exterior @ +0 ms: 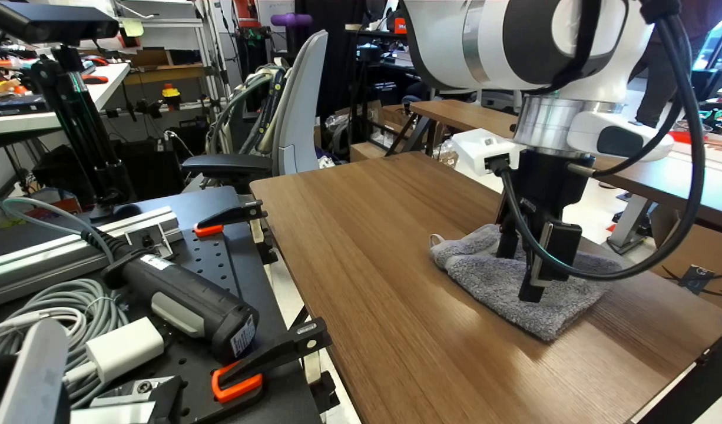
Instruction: Move the grey towel forwards.
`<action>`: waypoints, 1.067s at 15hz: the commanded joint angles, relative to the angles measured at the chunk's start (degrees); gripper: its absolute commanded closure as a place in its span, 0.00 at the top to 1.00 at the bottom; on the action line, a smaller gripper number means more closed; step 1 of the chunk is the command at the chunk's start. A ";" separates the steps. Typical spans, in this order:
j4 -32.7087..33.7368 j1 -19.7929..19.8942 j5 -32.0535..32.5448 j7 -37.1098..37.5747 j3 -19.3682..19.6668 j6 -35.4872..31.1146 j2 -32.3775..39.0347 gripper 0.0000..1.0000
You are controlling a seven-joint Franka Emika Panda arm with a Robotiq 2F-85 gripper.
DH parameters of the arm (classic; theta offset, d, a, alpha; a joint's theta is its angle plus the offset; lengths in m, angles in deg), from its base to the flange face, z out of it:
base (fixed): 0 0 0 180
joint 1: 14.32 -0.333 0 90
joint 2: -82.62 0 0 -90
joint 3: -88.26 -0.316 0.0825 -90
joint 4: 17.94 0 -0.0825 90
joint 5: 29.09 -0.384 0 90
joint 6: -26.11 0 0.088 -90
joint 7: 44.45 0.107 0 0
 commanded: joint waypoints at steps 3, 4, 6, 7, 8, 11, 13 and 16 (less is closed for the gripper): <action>-3.22 0.27 -2.42 -3.87 -0.89 -1.69 -1.47 1.00; -4.69 0.13 -2.43 -4.46 -1.13 -2.09 -2.31 1.00; -8.22 -0.12 -2.70 -6.07 -1.91 -2.76 -4.20 1.00; -10.35 -0.49 -2.59 -6.83 -2.17 -3.36 -5.07 1.00; -12.43 -0.90 -2.46 -7.34 -2.44 -3.62 -6.04 1.00; -19.56 -1.91 -2.11 -8.85 -3.37 -5.78 -9.29 1.00; -23.43 -2.85 -1.92 -9.60 -3.89 -6.54 -11.49 1.00; -28.75 -4.08 -1.83 -10.44 -4.96 -7.05 -14.78 1.00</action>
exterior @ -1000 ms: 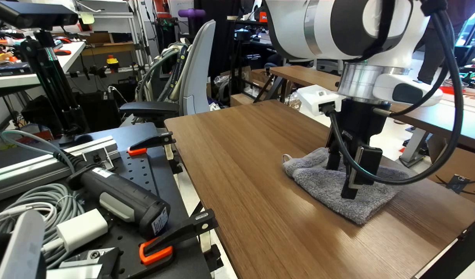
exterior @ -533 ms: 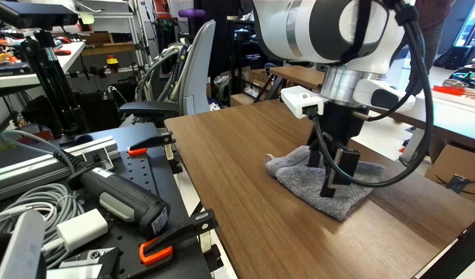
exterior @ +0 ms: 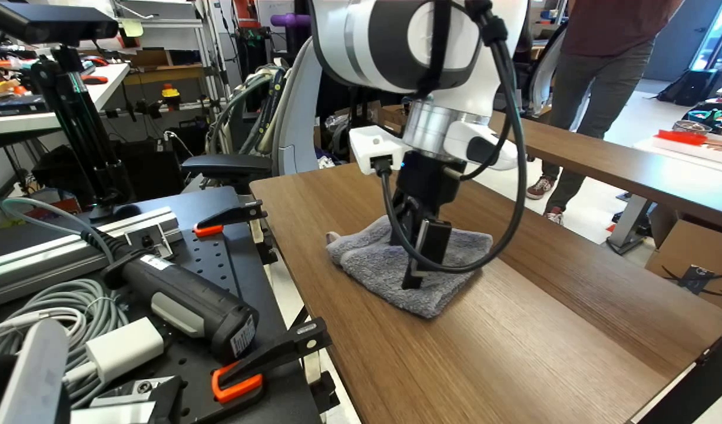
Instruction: Move the grey towel forwards.
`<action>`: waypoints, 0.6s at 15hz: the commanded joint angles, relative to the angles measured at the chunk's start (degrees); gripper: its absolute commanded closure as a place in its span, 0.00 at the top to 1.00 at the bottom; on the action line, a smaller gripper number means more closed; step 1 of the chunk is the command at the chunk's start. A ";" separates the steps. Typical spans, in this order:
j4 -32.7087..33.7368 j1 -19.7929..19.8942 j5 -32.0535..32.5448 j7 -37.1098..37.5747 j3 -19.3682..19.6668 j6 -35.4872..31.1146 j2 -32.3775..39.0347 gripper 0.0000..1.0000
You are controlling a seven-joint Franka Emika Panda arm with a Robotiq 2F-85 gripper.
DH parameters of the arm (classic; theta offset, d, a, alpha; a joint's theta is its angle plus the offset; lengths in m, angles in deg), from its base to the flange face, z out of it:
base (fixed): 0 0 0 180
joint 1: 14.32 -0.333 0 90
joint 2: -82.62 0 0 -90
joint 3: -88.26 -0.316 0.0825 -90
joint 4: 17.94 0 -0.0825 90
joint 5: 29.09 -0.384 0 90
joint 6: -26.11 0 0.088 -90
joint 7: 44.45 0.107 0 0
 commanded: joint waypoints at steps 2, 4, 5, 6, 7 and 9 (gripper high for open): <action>-9.13 -2.22 -0.30 -1.40 -0.99 -1.58 -5.94 1.00; -6.11 -2.58 -0.19 -0.58 -0.44 0.07 -3.69 1.00; -7.02 -3.01 -0.07 -0.52 -0.44 0.09 -4.34 1.00; -7.53 -3.21 -0.02 -0.48 -0.44 0.09 -4.80 1.00; -7.76 -3.25 0.00 -0.47 -0.44 0.10 -5.06 1.00; -7.86 -3.23 0.02 -0.46 -0.36 0.10 -5.20 1.00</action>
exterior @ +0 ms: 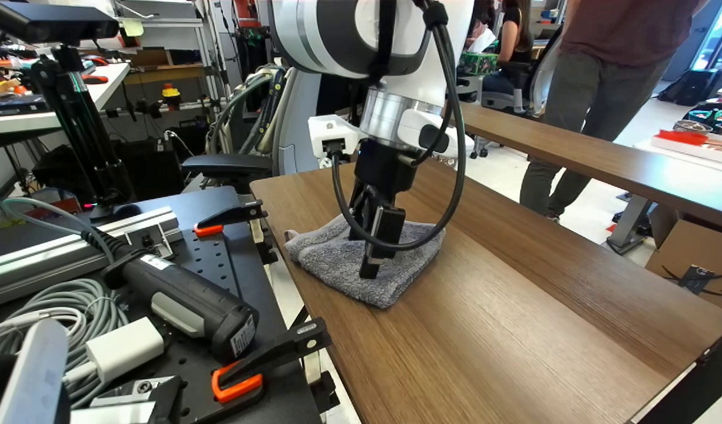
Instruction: Move the grey towel forwards.
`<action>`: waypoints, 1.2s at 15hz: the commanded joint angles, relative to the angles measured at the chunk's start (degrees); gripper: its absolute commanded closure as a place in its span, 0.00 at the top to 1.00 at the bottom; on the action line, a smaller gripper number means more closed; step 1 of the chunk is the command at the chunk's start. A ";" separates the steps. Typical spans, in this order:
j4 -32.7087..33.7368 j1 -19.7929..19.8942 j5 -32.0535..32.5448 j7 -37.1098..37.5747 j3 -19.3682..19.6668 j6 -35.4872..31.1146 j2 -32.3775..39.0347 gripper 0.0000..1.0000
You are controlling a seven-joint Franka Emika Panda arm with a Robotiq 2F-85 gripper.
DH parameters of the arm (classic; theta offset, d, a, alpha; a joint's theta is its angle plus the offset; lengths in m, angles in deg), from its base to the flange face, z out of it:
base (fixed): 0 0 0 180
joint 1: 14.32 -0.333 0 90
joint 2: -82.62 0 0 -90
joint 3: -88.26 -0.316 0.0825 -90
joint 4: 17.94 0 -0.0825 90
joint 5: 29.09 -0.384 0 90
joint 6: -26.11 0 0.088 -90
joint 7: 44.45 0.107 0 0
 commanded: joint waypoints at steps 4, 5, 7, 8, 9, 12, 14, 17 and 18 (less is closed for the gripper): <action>0.16 -0.25 -0.24 -0.19 0.26 0.16 0.07 1.00; 0.16 -0.26 -0.24 -0.19 0.26 0.17 0.07 1.00; -0.92 -0.43 -0.16 -0.52 -0.05 -1.78 -1.19 1.00; -1.11 -0.58 -0.29 -0.49 -0.30 -2.06 -1.97 1.00; -1.16 -0.89 -0.18 -0.22 -0.37 -2.87 -2.60 1.00; -0.27 -1.78 -0.51 0.64 -0.84 -3.65 -5.02 1.00; -0.02 -2.27 -0.68 0.92 -1.18 -4.27 -7.09 1.00; 1.21 -2.02 -0.18 0.28 -1.36 -3.25 -6.27 1.00; 1.19 -2.01 -0.17 0.26 -1.60 -3.25 -7.20 1.00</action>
